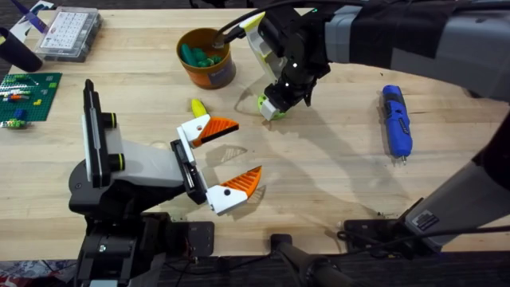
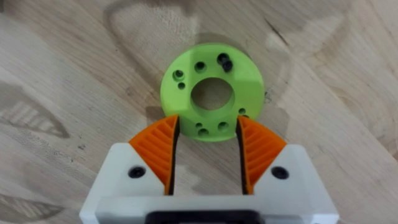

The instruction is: Pick up the gripper from the table and insert it into the empty holder that is missing its gripper. Then pick up a screw, insert it into the mounting hole, and use the screwdriver to tighten it. Finally, clean up the table by picking up the vegetable and placing it into the bucket.

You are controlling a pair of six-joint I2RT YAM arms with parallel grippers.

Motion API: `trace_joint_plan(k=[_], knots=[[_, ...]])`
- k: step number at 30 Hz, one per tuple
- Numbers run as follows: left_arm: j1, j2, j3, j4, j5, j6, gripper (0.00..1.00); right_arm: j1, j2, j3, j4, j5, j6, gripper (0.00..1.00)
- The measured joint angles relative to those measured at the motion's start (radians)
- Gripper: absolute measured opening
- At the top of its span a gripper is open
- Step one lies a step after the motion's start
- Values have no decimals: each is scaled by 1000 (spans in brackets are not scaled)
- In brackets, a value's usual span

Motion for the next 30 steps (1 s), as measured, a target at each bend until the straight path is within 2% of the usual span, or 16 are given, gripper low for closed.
trace_joint_plan(k=[12,17,23,30], knots=[[0,2,1,-2,0,-1,986,0,0,0,-12,0,1,527],[0,2,2,-2,0,-1,986,0,-14,14,-88,-2,4,527],[0,2,2,-2,0,-3,986,0,-82,80,-117,-8,43,527],[0,2,2,-2,0,-3,986,0,-148,97,-113,-9,142,527]])
